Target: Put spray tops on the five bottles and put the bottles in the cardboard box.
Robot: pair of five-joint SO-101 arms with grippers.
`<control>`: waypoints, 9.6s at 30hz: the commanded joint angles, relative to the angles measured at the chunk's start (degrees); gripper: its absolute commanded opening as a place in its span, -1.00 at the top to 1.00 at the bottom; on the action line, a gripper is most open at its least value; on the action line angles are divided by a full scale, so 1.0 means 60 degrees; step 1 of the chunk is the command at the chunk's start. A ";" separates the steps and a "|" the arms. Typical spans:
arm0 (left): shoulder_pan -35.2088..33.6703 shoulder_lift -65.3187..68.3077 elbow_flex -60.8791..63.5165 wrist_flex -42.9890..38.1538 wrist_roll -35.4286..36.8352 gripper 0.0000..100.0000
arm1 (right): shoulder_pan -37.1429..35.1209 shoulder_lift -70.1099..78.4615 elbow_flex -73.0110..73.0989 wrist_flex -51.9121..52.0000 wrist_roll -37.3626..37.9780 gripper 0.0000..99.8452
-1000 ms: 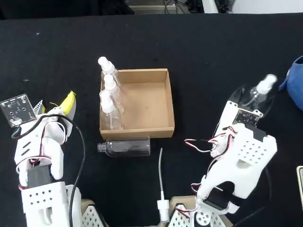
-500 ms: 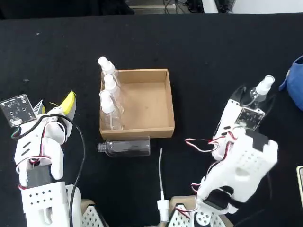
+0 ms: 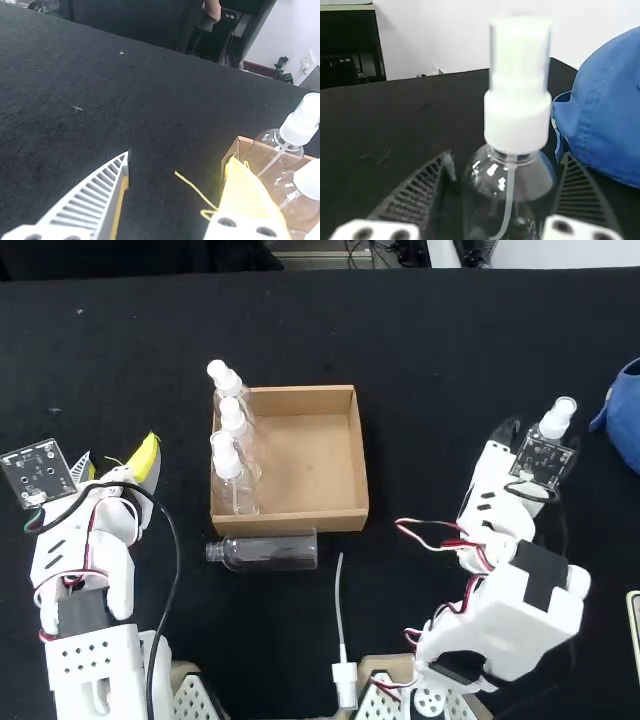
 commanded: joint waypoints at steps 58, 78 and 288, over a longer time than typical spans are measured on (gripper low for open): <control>0.0037 -0.0117 -0.0110 -0.0234 -0.0015 0.63 | -0.6725 -0.4535 -0.0330 0.2974 -0.3004 0.98; 0.0051 -0.0117 -0.0110 -0.0234 -0.0015 0.63 | -0.7355 -0.0168 -0.1297 -0.0703 -0.1670 0.98; -0.4462 0.1011 -0.0828 0.4381 -0.1905 0.63 | -1.2762 -0.7201 -0.3275 2.1495 0.6066 0.31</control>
